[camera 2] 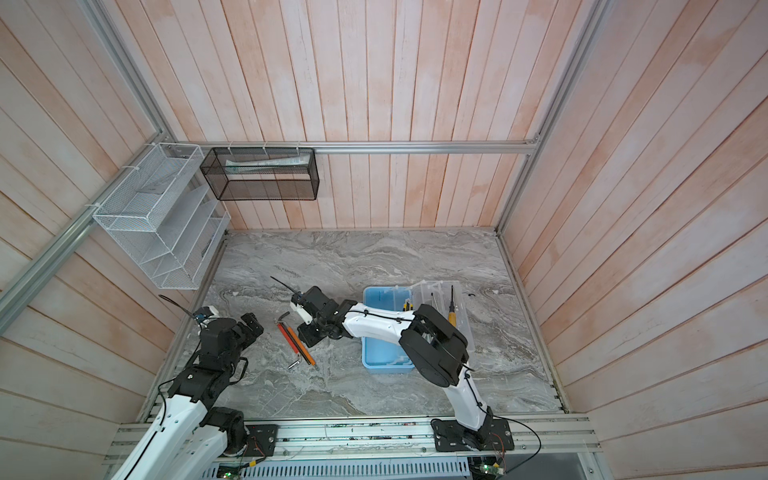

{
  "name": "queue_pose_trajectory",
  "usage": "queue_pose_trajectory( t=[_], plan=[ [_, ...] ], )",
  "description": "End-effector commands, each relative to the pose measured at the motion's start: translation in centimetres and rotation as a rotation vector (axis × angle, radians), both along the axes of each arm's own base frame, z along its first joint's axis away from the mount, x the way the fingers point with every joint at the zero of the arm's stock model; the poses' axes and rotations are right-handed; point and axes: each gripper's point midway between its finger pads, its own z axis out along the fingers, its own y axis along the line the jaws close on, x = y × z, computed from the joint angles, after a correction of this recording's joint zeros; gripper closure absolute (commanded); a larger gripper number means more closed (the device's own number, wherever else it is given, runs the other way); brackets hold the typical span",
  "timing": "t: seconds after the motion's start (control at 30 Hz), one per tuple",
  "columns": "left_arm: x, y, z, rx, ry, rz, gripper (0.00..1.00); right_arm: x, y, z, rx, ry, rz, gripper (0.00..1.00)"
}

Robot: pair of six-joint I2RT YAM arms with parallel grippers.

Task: Pack the tool kit
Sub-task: 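Move the right gripper toward the hacksaw and hex key while the left arm draws back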

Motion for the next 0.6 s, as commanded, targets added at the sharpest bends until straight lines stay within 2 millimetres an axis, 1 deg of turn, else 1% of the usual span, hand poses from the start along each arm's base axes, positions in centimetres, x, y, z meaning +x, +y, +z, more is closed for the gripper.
queue_pose_trajectory(
  t=[0.0,0.2,0.4,0.47,0.57],
  plan=[
    [-0.3,0.7,1.2,0.039,-0.019,0.011,0.00,0.0,0.6,-1.8,-0.058,0.008,0.030,0.65],
    [-0.1,0.6,1.1,0.037,-0.016,0.000,0.00,1.1,1.1,-3.9,-0.115,-0.020,0.031,0.65],
    [0.2,0.7,0.8,0.033,-0.003,-0.003,0.00,1.3,1.8,-4.5,-0.105,-0.014,0.036,0.68],
    [0.2,0.6,0.9,0.033,-0.003,-0.007,0.00,1.2,1.9,-5.0,-0.115,-0.005,0.037,0.70],
    [0.2,0.7,0.9,0.031,-0.004,-0.005,0.00,1.5,1.9,-5.6,-0.130,0.001,0.026,0.75]
  ],
)
